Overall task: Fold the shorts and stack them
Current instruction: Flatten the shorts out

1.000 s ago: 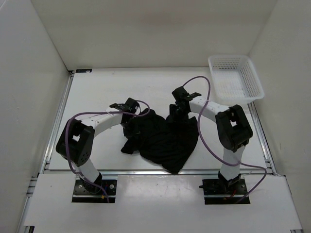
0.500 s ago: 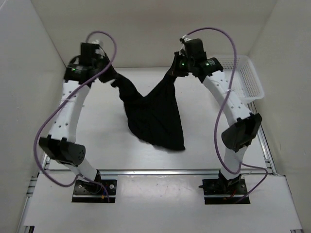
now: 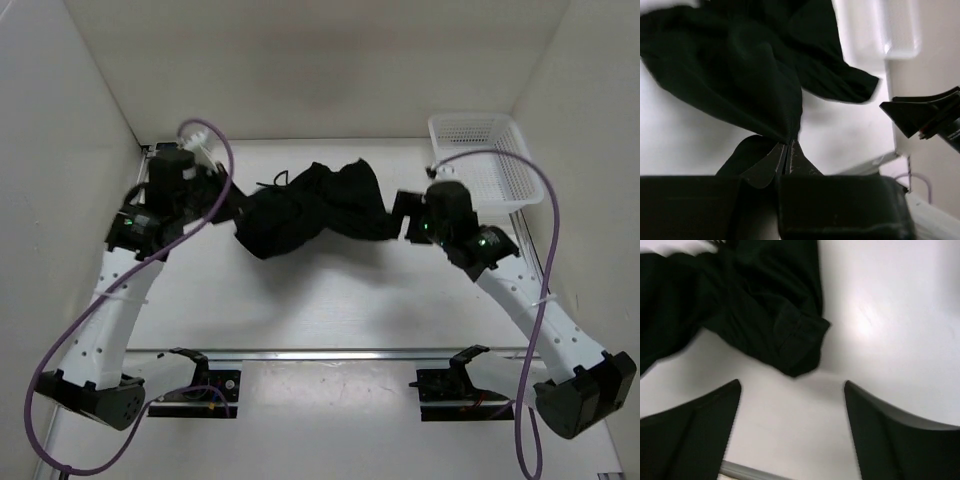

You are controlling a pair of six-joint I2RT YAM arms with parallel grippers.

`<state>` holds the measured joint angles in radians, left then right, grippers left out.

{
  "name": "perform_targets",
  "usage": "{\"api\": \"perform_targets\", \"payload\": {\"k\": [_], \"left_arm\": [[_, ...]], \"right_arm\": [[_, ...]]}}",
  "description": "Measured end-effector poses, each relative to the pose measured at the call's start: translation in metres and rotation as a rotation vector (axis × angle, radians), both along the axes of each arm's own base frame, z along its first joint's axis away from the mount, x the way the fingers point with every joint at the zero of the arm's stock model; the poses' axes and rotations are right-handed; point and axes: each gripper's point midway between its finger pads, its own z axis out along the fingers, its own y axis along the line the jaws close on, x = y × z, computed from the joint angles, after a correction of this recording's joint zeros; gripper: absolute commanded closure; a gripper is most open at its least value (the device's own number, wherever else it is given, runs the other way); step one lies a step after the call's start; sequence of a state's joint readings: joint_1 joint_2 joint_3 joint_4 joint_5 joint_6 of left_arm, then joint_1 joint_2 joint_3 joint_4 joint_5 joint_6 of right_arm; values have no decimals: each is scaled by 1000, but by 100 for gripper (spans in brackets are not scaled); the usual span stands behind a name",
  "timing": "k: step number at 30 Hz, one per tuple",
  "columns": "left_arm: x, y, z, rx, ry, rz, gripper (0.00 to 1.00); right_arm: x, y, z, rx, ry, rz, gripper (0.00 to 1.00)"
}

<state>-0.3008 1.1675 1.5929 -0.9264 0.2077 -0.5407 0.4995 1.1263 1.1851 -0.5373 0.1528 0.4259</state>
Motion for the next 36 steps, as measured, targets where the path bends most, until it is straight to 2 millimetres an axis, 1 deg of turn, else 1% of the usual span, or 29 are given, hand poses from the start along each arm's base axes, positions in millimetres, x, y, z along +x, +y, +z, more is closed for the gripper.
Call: {"api": "perform_targets", "payload": {"k": [1, 2, 3, 4, 5, 6, 7, 8, 9, 10, 12, 13, 15, 16, 18, 19, 21, 22, 23, 24, 27, 29, 30, 31, 32, 33, 34, 35, 36], "left_arm": [[-6, -5, -30, 10, 69, -16, 90], [-13, -9, -59, 23, 137, -27, 90], [-21, -11, -92, 40, 225, -33, 88], [-30, -14, -123, 60, 309, -40, 81], [-40, -17, -150, 75, 386, -46, 73], [-51, -19, -172, 87, 452, -52, 61], [-61, -21, -186, 99, 502, -67, 24], [-69, -24, -195, 107, 537, -81, 6], [-73, -29, -197, 114, 554, -97, 0], [-73, -32, -196, 119, 552, -104, 0], [-65, -35, -185, 138, 532, -97, 0], [-54, -33, -176, 152, 508, -72, 0], [-23, -24, -158, 160, 448, 2, 4], [-4, -16, -152, 163, 434, 50, 4], [34, 5, -150, 172, 426, 156, 4], [55, 16, -154, 178, 438, 205, 2], [93, 33, -176, 193, 487, 274, 0], [109, 41, -193, 204, 522, 302, 0], [124, 48, -216, 217, 576, 323, 0], [133, 54, -238, 228, 620, 337, 0], [143, 63, -302, 267, 770, 351, 0], [140, 63, -333, 284, 846, 343, 4], [138, 62, -343, 288, 874, 338, 6], [135, 62, -351, 291, 900, 333, 21], [132, 62, -354, 294, 917, 331, 30], [132, 61, -354, 290, 920, 328, 45], [134, 60, -352, 284, 916, 327, 63], [136, 61, -351, 279, 909, 324, 86], [138, 61, -350, 276, 902, 318, 90]], "right_arm": [[-11, -10, -28, -28, 53, -31, 4], [-23, -21, -56, -63, 114, -62, 4], [-34, -31, -78, -95, 167, -87, 4], [-45, -39, -97, -121, 218, -112, 4], [-53, -46, -110, -143, 259, -134, 4], [-59, -51, -117, -158, 282, -154, 4], [-61, -54, -119, -164, 291, -171, 4], [-60, -55, -117, -161, 286, -181, 4], [-58, -55, -115, -159, 280, -190, 4], [-55, -55, -110, -158, 272, -195, 4], [-42, -49, -97, -150, 253, -199, 6], [-36, -45, -91, -144, 244, -197, 6], [-22, -34, -82, -133, 230, -188, 9], [-17, -28, -80, -128, 226, -176, 11], [-16, -10, -84, -127, 239, -125, 11], [-19, 2, -87, -132, 251, -87, 11], [-29, 30, -96, -144, 281, 6, 11], [-36, 47, -101, -151, 295, 61, 7], [-47, 67, -105, -163, 308, 130, 5], [-58, 85, -108, -174, 320, 191, 1], [-90, 142, -113, -210, 331, 383, 1], [-109, 180, -116, -225, 332, 496, 1], [-117, 197, -119, -230, 335, 543, 1], [-123, 210, -123, -230, 339, 581, 1], [-127, 221, -129, -231, 348, 610, 1], [-130, 228, -136, -232, 360, 628, 2], [-131, 233, -146, -236, 379, 641, 4], [-132, 236, -158, -243, 402, 650, 11], [-132, 239, -170, -252, 431, 659, 17]]}}
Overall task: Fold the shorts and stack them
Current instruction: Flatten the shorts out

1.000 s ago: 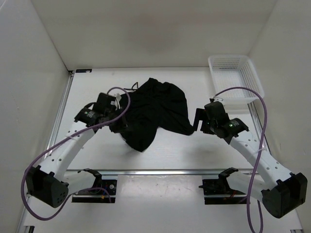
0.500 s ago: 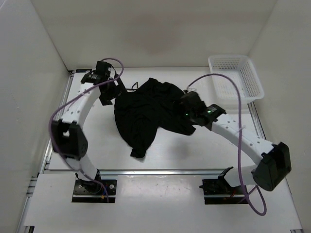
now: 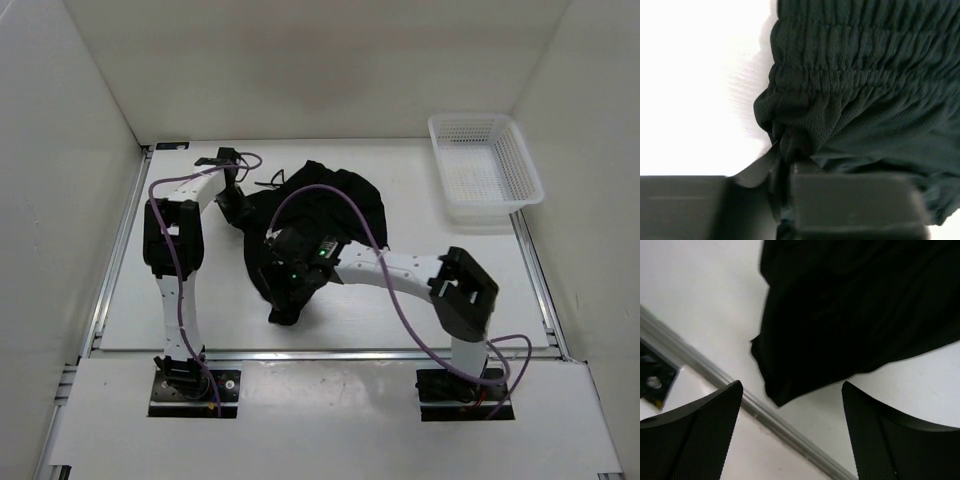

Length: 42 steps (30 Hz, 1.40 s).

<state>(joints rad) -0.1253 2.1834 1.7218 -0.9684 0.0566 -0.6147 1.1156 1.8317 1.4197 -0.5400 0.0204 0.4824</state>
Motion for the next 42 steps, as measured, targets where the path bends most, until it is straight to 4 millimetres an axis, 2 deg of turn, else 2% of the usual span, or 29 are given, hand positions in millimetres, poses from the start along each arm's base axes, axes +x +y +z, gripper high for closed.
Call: {"api": "perform_targets", "payload": {"k": [1, 3, 5, 8, 10, 12, 14, 16, 18, 20, 22, 24, 25, 27, 28, 29, 31, 32, 33, 35, 37, 38, 39, 41, 42], "left_arm": [[2, 0, 1, -6, -5, -2, 90], [2, 2, 1, -13, -5, -3, 90], [3, 5, 1, -18, -6, 3, 90], [4, 7, 5, -28, -12, 10, 90], [5, 8, 11, -39, -25, 13, 90], [9, 7, 24, -58, -49, 15, 90], [17, 5, 43, -82, -90, 14, 90], [31, 1, 70, -111, -157, 10, 90], [44, -6, 101, -156, -232, 5, 90], [52, -19, 139, -218, -311, -11, 90], [50, -31, 178, -259, -391, -37, 90], [39, -36, 213, -279, -463, -54, 90], [31, -37, 229, -285, -500, -61, 90], [6, -40, 247, -289, -547, -76, 87], [-11, -42, 249, -291, -552, -82, 86], [-31, -45, 244, -296, -547, -86, 83], [-73, -48, 221, -297, -504, -96, 57], [-96, -50, 199, -294, -454, -90, 38], [-115, -49, 179, -283, -406, -93, 24], [-149, -46, 135, -259, -270, -75, 6], [-167, -39, 105, -227, -166, -49, 6], [-170, -35, 97, -213, -135, -35, 9], [-169, -32, 94, -205, -125, -28, 23], [-161, -25, 98, -185, -149, -10, 43], [-156, -21, 103, -175, -168, -6, 51]], "right_arm": [[0, 1, -11, -16, 18, 8, 37], [-2, 2, -34, -52, 52, 23, 68], [0, -1, -47, -82, 68, 12, 100], [9, -8, -48, -90, 69, -29, 100], [29, -23, -44, -86, 62, -86, 100], [61, -53, -36, -87, 47, -177, 100], [101, -93, -22, -86, 23, -290, 100], [148, -140, 4, -73, -34, -422, 100], [191, -182, 39, -52, -100, -538, 100], [231, -206, 92, 18, -218, -609, 100], [245, -215, 146, 79, -343, -623, 100], [237, -220, 191, 125, -447, -620, 100], [225, -222, 207, 140, -480, -613, 100], [199, -223, 223, 172, -535, -598, 100], [183, -226, 220, 172, -543, -596, 100], [165, -230, 208, 158, -536, -595, 100], [132, -235, 173, 112, -494, -591, 97], [116, -238, 147, 80, -460, -596, 73], [99, -243, 119, 35, -408, -603, 56], [70, -260, 66, -71, -308, -639, 19], [48, -280, 32, -173, -225, -684, 17], [42, -285, 24, -200, -201, -707, 17], [39, -289, 22, -212, -189, -730, 25], [42, -288, 27, -191, -192, -770, 40], [45, -286, 32, -175, -192, -790, 62]]}}
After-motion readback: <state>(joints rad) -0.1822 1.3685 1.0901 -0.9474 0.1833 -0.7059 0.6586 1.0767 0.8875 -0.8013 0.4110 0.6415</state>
